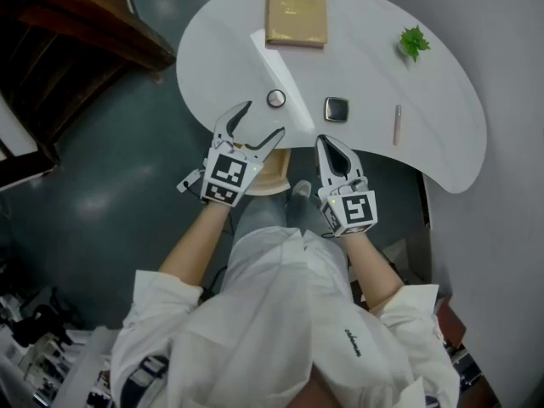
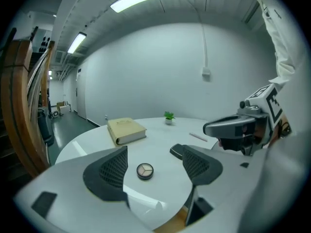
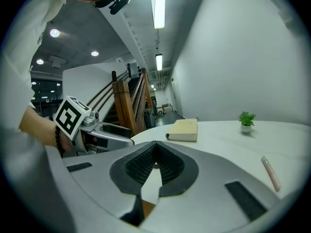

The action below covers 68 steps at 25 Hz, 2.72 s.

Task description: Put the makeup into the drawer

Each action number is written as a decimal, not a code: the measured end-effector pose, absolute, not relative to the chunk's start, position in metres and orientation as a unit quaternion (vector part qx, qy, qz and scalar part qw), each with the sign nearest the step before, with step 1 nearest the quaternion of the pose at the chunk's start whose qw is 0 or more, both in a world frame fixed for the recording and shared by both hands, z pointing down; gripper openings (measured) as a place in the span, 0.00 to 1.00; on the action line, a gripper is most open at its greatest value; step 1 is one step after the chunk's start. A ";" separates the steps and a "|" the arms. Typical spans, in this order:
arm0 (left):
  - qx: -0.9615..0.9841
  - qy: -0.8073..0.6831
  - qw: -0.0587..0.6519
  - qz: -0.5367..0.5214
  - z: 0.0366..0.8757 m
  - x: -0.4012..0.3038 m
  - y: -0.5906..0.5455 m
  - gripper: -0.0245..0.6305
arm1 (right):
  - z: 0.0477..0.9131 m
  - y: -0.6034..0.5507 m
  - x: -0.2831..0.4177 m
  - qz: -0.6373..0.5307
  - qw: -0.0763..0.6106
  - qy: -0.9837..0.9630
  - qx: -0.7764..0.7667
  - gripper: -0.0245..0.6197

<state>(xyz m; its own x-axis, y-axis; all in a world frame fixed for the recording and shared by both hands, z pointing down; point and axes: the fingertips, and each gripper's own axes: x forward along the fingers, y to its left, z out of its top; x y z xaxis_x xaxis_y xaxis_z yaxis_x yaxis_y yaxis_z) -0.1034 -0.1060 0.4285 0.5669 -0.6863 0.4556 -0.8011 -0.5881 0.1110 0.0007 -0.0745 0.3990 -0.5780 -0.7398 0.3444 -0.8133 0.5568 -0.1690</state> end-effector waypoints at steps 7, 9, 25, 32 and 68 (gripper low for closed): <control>0.858 -0.423 0.177 0.231 0.474 -0.087 -0.134 0.59 | 0.455 -0.108 -0.021 0.189 0.152 -0.873 0.423 0.06; 0.855 -0.423 0.181 0.239 0.482 -0.085 -0.140 0.58 | 0.465 -0.113 -0.024 0.190 0.162 -0.874 0.418 0.06; 0.823 -0.426 0.207 0.314 0.552 -0.075 -0.167 0.54 | 0.510 -0.125 -0.024 0.215 0.178 -0.871 0.405 0.06; 0.813 -0.435 0.213 0.323 0.558 -0.075 -0.171 0.51 | 0.513 -0.120 -0.027 0.215 0.180 -0.871 0.403 0.06; 0.911 -0.220 0.156 0.312 0.520 -0.076 -0.010 0.40 | 0.507 -0.027 -0.008 0.202 0.190 -0.898 0.342 0.06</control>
